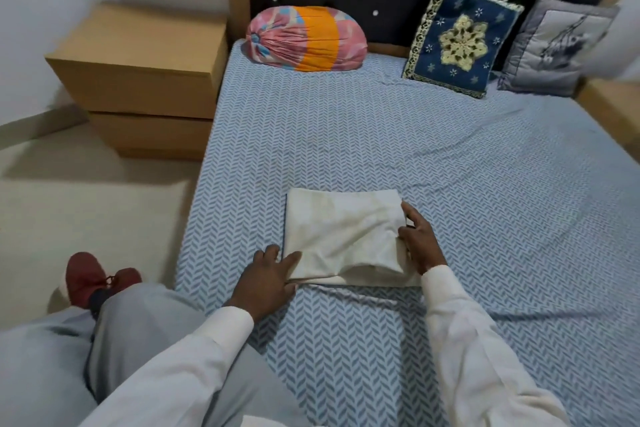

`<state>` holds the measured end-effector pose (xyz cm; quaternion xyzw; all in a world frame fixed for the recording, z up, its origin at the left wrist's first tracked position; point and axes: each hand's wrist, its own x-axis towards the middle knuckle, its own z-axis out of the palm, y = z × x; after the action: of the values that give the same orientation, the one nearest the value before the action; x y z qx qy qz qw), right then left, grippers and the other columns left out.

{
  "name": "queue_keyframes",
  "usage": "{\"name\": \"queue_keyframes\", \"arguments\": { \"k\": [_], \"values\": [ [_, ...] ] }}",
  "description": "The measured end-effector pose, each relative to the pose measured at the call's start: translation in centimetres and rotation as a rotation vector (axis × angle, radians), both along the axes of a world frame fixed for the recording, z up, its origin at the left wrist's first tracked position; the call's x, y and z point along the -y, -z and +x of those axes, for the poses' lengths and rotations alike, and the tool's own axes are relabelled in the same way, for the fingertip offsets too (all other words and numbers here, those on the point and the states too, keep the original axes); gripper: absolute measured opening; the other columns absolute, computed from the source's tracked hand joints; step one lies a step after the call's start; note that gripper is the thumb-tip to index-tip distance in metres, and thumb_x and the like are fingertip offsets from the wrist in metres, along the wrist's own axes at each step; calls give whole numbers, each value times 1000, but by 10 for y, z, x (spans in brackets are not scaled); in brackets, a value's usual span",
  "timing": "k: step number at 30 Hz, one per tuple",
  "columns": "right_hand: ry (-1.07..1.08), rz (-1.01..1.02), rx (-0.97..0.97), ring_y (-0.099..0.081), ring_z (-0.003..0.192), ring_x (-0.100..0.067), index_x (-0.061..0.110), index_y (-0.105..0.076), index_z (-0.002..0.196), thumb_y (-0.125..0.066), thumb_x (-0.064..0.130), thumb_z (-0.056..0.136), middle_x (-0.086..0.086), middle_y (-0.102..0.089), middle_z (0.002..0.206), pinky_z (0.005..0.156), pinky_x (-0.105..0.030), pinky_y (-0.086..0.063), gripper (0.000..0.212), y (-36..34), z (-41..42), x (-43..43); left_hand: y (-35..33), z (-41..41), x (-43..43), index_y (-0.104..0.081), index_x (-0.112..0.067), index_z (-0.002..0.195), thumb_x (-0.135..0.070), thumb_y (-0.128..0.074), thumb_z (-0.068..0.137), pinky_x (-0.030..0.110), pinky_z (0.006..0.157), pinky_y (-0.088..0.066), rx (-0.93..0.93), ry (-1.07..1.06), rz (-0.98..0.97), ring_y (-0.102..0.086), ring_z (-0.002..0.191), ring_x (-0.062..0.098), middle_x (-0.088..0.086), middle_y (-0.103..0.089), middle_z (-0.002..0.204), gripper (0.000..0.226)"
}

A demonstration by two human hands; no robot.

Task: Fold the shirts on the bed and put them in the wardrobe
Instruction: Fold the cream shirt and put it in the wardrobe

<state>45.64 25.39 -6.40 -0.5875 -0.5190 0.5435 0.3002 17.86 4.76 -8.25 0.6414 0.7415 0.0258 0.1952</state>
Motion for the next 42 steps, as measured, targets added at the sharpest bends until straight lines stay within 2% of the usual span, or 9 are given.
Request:
{"name": "queue_keyframes", "arguments": {
  "k": [7, 11, 16, 21, 25, 29, 32, 37, 42],
  "values": [
    [38, -73, 48, -56, 126, -25, 28, -51, 144, -53, 1, 76, 4, -54, 144, 106, -50, -47, 74, 23, 31, -2, 5, 13, -5, -35, -32, 146, -51, -58, 87, 42, 99, -46, -63, 33, 28, -32, 134, 37, 14, -17, 157, 66],
    [-8, -76, 73, -58, 121, -30, 35, -53, 135, -68, 13, 69, -3, -60, 132, 98, -54, -51, 71, 15, 36, 7, 6, 13, -4, -41, -29, 140, -44, -60, 88, 42, 95, -48, -42, 49, 52, -36, 130, 36, 14, -23, 153, 57],
    [-116, -107, 284, -55, 115, -30, 36, -25, 153, -79, 8, 72, -6, -52, 130, 88, -49, -56, 101, 0, 44, 24, 2, 12, -2, -46, -23, 129, -36, -57, 91, 35, 72, -48, 15, 11, 75, -49, 106, 30, 10, -43, 120, 42],
    [-53, -49, 336, -44, 134, -30, 29, -27, 155, -70, -9, 74, -12, -40, 148, 70, -34, -50, 100, -3, 60, 26, -2, 11, -1, -51, -18, 114, -27, -53, 92, 32, 61, -39, 50, -5, 68, -55, 83, 30, 9, -50, 100, 24],
    [18, -15, 345, -51, 121, -23, 26, -36, 152, -73, -8, 74, -15, -42, 145, 85, -42, -56, 92, 11, 69, 30, -4, 9, 0, -53, -18, 112, -26, -54, 90, 35, 64, -45, 80, -28, 73, -58, 83, 31, 8, -53, 95, 23],
    [68, 105, 346, -61, 97, -19, 28, -46, 144, -75, -2, 76, -10, -45, 137, 86, -45, -58, 80, 19, 71, 34, -3, 15, 1, -47, -29, 130, -38, -54, 88, 32, 65, -50, 126, -8, 106, -58, 86, 25, 4, -53, 101, 44],
    [101, 135, 423, -61, 86, -19, 26, -49, 141, -73, 0, 77, -10, -46, 131, 87, -43, -58, 73, 23, 73, 41, 2, 19, -1, -52, -25, 117, -47, -54, 91, 35, 67, -52, 98, 5, 86, -54, 94, 26, 5, -47, 103, 34],
    [36, 217, 550, -62, 101, -28, 18, -54, 136, -70, 4, 79, -14, -55, 124, 92, -35, -50, 61, 24, 61, 37, 11, 21, -3, -60, -20, 118, -38, -60, 91, 35, 63, -51, 33, 32, 232, -55, 98, 33, 11, -48, 120, 32],
    [-19, 161, 510, -59, 118, -28, 33, -58, 131, -65, 33, 84, -9, -61, 132, 105, -42, -46, 47, 15, 31, -10, 20, 16, -6, -44, -29, 146, -49, -46, 91, 40, 84, -52, -40, 122, 158, -52, 114, 36, 16, -40, 148, 59]
  ]
}}
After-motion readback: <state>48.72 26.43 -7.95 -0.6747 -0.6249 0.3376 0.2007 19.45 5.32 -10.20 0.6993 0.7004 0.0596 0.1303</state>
